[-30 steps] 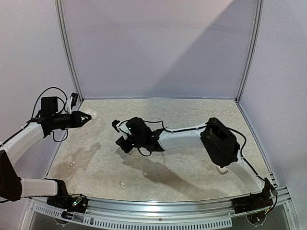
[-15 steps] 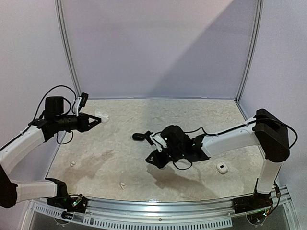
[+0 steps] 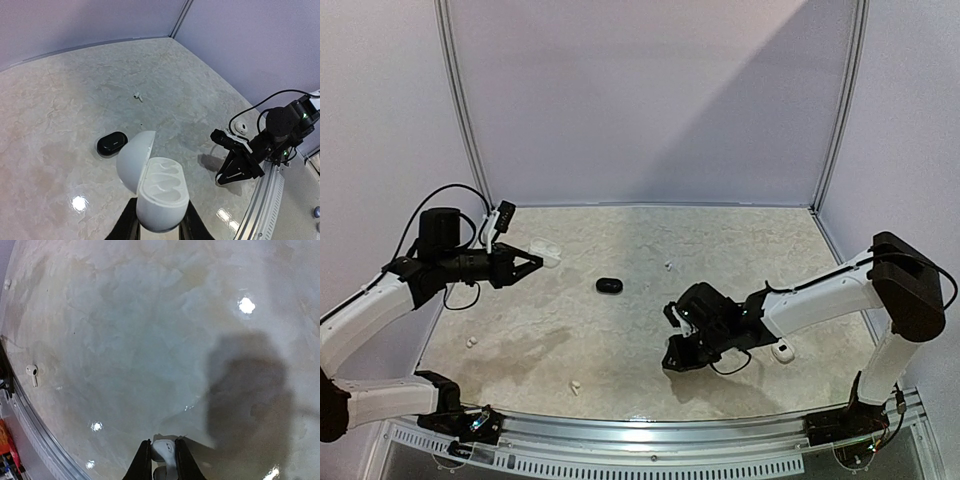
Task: Insert the wireless bluetooth earbuds into the charging case
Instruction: Place the right earbud at the center of the board, then pick up the right earbud from the center of the board.
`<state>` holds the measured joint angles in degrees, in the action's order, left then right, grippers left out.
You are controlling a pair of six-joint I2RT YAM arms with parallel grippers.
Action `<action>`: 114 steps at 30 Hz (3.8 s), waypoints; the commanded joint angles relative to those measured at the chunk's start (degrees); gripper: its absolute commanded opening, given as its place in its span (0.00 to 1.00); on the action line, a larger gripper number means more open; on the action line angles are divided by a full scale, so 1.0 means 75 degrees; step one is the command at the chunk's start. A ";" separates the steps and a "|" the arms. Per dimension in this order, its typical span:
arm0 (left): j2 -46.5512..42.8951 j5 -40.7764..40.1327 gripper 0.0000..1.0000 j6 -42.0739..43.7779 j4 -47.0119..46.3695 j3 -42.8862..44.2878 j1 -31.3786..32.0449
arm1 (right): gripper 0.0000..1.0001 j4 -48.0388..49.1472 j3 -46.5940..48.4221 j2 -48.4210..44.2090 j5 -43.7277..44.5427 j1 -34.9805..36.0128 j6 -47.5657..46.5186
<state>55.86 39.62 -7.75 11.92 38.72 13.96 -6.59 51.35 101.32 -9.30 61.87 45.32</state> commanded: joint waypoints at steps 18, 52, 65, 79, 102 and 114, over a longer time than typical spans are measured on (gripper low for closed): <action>-0.0151 0.0044 0.00 0.0053 -0.0536 -0.0007 0.0093 | 0.37 -0.3164 0.1170 -0.0308 0.0866 -0.0067 0.0186; -0.0864 0.4214 0.00 0.3849 0.0396 -0.0402 0.0603 | 0.23 -0.4009 0.2037 0.0454 -0.0541 -0.0797 -0.4516; -0.0318 0.4855 0.00 0.7046 0.3046 0.0234 0.1308 | 0.23 -0.4091 0.2183 0.0352 -0.0847 -0.0809 -0.4909; -0.0312 0.4577 0.00 0.6978 0.3391 0.0307 0.1527 | 0.22 -0.3711 0.2045 0.0583 -0.1001 -0.0838 -0.5167; -0.0372 0.4392 0.00 0.6840 0.3265 0.0278 0.1573 | 0.25 -0.3784 0.1906 0.0851 -0.1092 -0.0451 -0.4911; -0.0401 0.4386 0.00 0.6881 0.3249 0.0263 0.1579 | 0.14 -0.3508 0.1879 0.0730 -0.1269 -0.0409 -0.4672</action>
<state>53.28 72.64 43.88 36.23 39.92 24.75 -34.06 65.58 107.18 -18.00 58.50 9.69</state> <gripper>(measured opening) 0.230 0.156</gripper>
